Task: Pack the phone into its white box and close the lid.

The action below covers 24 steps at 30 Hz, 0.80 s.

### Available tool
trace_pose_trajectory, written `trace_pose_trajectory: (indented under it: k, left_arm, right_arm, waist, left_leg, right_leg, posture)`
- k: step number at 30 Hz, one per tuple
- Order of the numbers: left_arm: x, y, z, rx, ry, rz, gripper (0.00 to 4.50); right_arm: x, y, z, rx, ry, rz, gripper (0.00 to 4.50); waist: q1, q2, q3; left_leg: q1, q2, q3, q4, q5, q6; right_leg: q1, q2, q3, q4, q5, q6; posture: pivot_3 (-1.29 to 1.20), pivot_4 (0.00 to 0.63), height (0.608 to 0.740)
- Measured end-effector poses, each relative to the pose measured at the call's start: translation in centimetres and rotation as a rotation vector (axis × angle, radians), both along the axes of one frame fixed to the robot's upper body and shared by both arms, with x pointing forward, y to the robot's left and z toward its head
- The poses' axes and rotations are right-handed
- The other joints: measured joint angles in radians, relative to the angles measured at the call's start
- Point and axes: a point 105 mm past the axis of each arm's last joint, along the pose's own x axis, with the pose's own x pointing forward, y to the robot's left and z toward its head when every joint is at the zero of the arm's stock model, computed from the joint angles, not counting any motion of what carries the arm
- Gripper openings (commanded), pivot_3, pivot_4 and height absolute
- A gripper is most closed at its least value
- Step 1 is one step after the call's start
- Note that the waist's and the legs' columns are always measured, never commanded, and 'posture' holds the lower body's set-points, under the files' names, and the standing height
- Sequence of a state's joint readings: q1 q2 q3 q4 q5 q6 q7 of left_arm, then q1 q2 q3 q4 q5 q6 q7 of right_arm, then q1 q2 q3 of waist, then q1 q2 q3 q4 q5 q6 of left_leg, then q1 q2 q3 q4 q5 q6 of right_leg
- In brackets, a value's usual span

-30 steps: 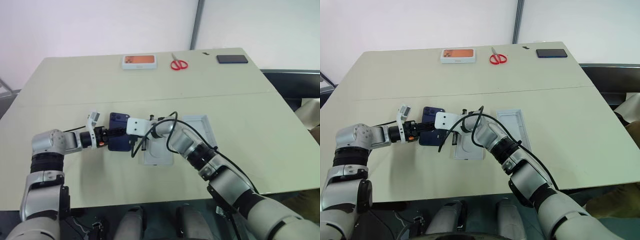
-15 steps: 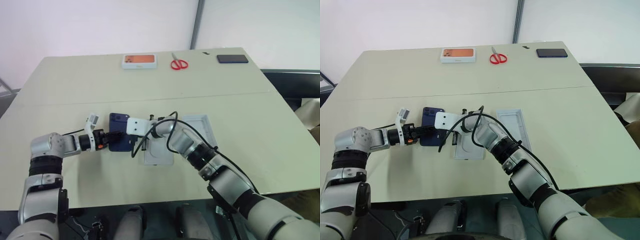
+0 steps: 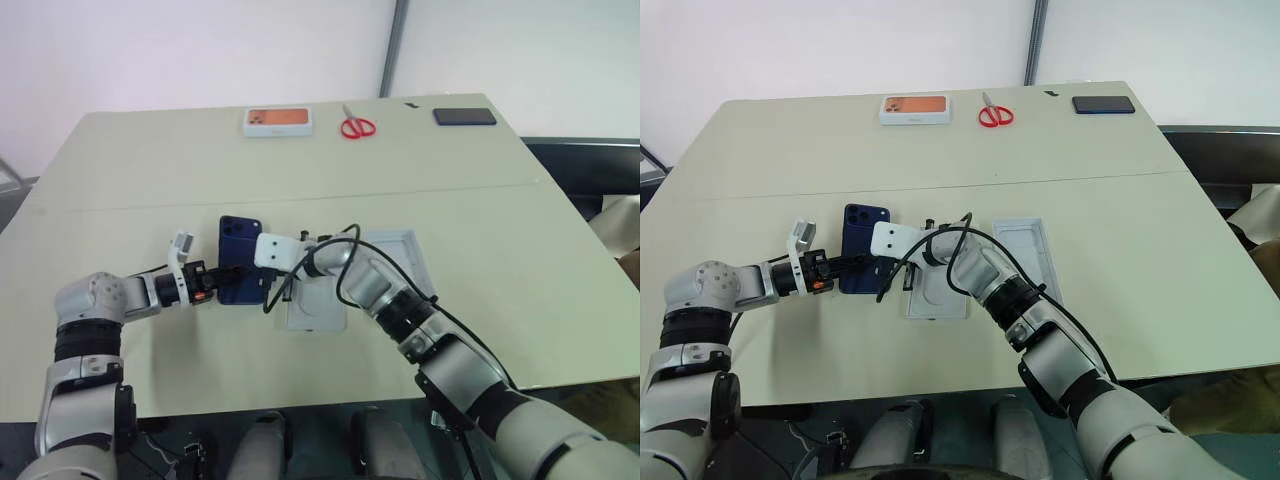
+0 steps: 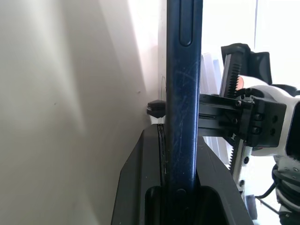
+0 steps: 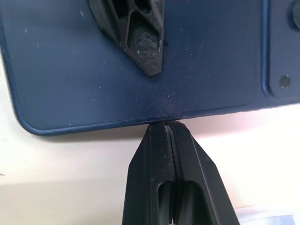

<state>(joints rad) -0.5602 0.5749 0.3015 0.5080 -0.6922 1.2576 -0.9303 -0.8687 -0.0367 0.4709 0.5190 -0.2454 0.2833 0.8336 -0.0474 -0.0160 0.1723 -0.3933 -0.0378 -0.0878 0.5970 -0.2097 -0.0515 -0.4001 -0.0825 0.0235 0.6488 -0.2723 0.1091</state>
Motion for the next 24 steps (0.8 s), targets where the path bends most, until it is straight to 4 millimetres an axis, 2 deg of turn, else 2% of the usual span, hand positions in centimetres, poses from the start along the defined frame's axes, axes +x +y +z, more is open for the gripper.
trace_pose_trajectory:
  k: [1, 3, 5, 8, 12, 15, 18, 21, 24]
  left_arm:
    - [0.1, 0.3, 0.2, -0.009, -0.004, 0.021, 0.03]
    - [0.3, 0.9, 1.0, -0.063, -0.031, 0.064, 0.03]
    - [0.4, 1.2, 1.8, -0.098, -0.061, 0.086, 0.00]
    - [-0.1, 1.4, 2.4, -0.116, -0.090, 0.092, 0.00]
    - [-0.6, 1.4, 2.2, -0.111, -0.081, 0.102, 0.00]
    - [-0.9, 1.1, 2.3, -0.101, -0.083, 0.093, 0.00]
    - [-1.0, 0.5, 2.7, -0.104, -0.107, 0.078, 0.00]
    - [-1.3, 0.5, 2.5, -0.094, -0.110, 0.081, 0.00]
    - [-1.4, 0.2, 2.4, -0.089, -0.112, 0.080, 0.00]
  right_arm:
    - [0.0, 0.0, 0.5, 0.046, 0.019, -0.005, 0.00]
    - [-0.5, 0.7, 2.7, 0.181, 0.046, 0.022, 0.00]
    - [-1.1, 1.1, 4.6, 0.285, 0.091, 0.058, 0.53]
    - [-1.5, 0.0, 5.9, 0.368, 0.163, 0.087, 1.80]
    - [-2.9, -3.1, 4.4, 0.316, 0.241, 0.121, 3.82]
    - [-4.3, -5.3, 3.3, 0.243, 0.277, 0.156, 3.82]
    - [-5.4, -6.9, 3.2, 0.159, 0.226, 0.195, 3.82]
    - [-6.2, -8.9, 1.4, 0.052, 0.211, 0.197, 3.82]
    - [-7.5, -9.6, -0.4, -0.005, 0.246, 0.215, 3.82]
  waist:
    - [0.000, -0.001, 0.001]
    - [-0.002, -0.002, 0.001]
    - [-0.001, -0.002, 0.001]
    - [0.002, -0.002, 0.001]
    - [0.009, -0.003, 0.001]
    - [0.006, -0.003, 0.002]
    - [0.003, -0.003, 0.002]
    - [0.003, -0.003, 0.002]
    - [0.004, -0.005, 0.003]
  left_leg:
    - [-0.001, 0.000, 0.000, 0.000, 0.000, -0.001]
    - [-0.005, 0.001, 0.000, 0.000, 0.001, -0.002]
    - [-0.007, 0.001, -0.001, 0.000, 0.001, -0.002]
    - [-0.009, 0.001, 0.000, 0.000, 0.001, -0.002]
    - [-0.014, 0.000, -0.001, 0.003, 0.001, -0.002]
    - [-0.014, 0.000, -0.001, 0.003, 0.001, -0.002]
    - [-0.014, 0.000, -0.001, 0.003, 0.001, -0.002]
    - [-0.014, 0.000, 0.001, 0.003, 0.001, -0.002]
    - [-0.014, 0.001, 0.001, 0.004, 0.001, -0.002]
  right_leg:
    - [-0.001, 0.000, 0.000, 0.000, 0.000, -0.001]
    - [-0.006, 0.001, 0.000, 0.001, 0.001, -0.002]
    - [-0.007, 0.001, 0.000, 0.001, 0.001, -0.002]
    - [-0.009, -0.001, 0.000, 0.000, 0.001, -0.002]
    - [-0.010, -0.003, -0.002, 0.000, 0.002, -0.002]
    - [-0.011, -0.003, -0.002, 0.000, 0.002, -0.002]
    - [-0.011, -0.001, -0.002, 0.000, 0.002, -0.002]
    - [-0.011, 0.000, -0.003, 0.000, 0.001, -0.002]
    - [-0.011, 0.000, -0.003, 0.000, 0.002, -0.002]
  posture:
    - [0.00, 0.150, 0.740]
    - [0.00, 0.150, 0.740]
    - [0.00, 0.150, 0.740]
    - [0.00, 0.150, 0.740]
    - [0.00, 0.150, 0.740]
    - [0.00, 0.150, 0.740]
    - [0.00, 0.150, 0.740]
    - [0.00, 0.150, 0.740]
    - [0.00, 0.150, 0.740]
